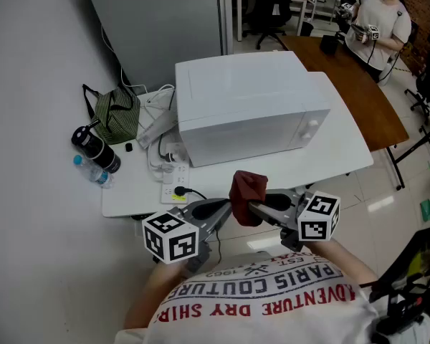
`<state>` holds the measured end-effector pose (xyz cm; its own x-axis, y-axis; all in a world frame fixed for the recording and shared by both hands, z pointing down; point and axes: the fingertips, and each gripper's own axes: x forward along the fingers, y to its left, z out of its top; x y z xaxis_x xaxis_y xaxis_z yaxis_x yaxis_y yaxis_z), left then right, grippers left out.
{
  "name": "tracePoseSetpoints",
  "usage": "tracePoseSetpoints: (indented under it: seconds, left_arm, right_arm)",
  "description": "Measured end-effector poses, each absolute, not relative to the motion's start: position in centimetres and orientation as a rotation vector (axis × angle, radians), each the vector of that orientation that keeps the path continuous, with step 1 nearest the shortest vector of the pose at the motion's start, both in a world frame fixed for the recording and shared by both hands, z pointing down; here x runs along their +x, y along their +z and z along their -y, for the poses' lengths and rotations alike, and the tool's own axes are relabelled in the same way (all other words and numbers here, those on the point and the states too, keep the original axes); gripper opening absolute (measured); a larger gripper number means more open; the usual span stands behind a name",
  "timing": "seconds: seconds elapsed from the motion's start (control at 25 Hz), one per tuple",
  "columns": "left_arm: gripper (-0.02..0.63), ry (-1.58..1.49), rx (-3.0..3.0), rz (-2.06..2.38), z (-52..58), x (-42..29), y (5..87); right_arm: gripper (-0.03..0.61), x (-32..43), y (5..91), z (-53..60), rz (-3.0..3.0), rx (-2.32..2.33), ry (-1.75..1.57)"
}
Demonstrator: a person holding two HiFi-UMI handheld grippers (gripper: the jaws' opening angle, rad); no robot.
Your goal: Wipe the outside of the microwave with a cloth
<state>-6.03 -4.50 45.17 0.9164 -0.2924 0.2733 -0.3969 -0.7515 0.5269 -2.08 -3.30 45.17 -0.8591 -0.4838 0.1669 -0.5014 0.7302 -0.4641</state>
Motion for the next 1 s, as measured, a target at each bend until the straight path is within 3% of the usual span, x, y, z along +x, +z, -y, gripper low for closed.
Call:
tracePoseSetpoints:
  seconds: [1.0]
  left_arm:
    - [0.006,0.194,2.417,0.698,6.7,-17.0,46.1]
  right_arm:
    - [0.047,-12.9,46.6,8.5,2.926,0.770,0.598]
